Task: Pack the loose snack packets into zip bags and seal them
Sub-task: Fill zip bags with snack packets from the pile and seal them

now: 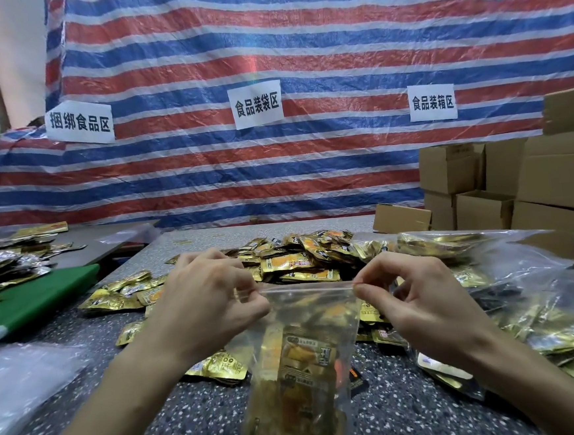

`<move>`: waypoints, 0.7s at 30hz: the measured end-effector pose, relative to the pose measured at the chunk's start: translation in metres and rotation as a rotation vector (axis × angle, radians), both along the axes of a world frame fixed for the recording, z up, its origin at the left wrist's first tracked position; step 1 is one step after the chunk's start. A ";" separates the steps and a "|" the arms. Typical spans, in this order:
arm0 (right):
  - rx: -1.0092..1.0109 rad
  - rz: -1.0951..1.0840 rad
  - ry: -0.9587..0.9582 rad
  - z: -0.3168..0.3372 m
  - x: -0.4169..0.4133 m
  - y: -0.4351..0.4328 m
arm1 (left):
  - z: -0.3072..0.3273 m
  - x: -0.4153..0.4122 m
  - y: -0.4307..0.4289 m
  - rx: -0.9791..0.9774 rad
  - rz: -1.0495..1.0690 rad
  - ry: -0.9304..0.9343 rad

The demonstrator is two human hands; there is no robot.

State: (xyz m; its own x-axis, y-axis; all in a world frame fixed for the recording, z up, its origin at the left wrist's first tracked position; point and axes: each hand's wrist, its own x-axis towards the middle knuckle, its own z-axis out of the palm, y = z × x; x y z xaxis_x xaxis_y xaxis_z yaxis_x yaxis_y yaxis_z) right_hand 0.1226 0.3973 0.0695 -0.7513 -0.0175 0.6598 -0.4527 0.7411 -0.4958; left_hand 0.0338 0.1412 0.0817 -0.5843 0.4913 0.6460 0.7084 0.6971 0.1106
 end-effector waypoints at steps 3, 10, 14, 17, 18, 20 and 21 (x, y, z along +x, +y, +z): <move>-0.017 0.002 -0.007 0.000 0.002 0.002 | -0.003 -0.003 -0.009 0.010 0.023 -0.019; -0.032 0.009 -0.002 0.002 0.003 0.002 | -0.001 0.001 -0.018 0.089 0.003 -0.038; -0.050 0.009 0.001 0.002 0.005 0.003 | -0.003 0.001 -0.021 0.133 0.025 -0.036; -0.032 0.000 0.003 0.003 0.003 0.000 | -0.003 0.002 -0.021 0.143 0.030 -0.054; -0.030 -0.006 0.000 0.004 0.003 0.002 | -0.002 0.001 -0.023 0.151 0.029 -0.052; -0.062 -0.022 -0.006 0.005 0.005 0.010 | -0.001 -0.004 -0.036 0.170 0.046 -0.051; -0.092 -0.037 -0.003 0.006 0.006 0.017 | -0.002 -0.008 -0.047 0.193 0.056 -0.087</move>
State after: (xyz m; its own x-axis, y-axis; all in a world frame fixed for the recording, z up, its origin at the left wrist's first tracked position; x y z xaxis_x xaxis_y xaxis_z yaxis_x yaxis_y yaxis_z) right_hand 0.1290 0.4146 0.0758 -0.7520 0.0713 0.6553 -0.4242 0.7086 -0.5639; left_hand 0.0262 0.0944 0.0796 -0.6651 0.3280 0.6708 0.6508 0.6951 0.3054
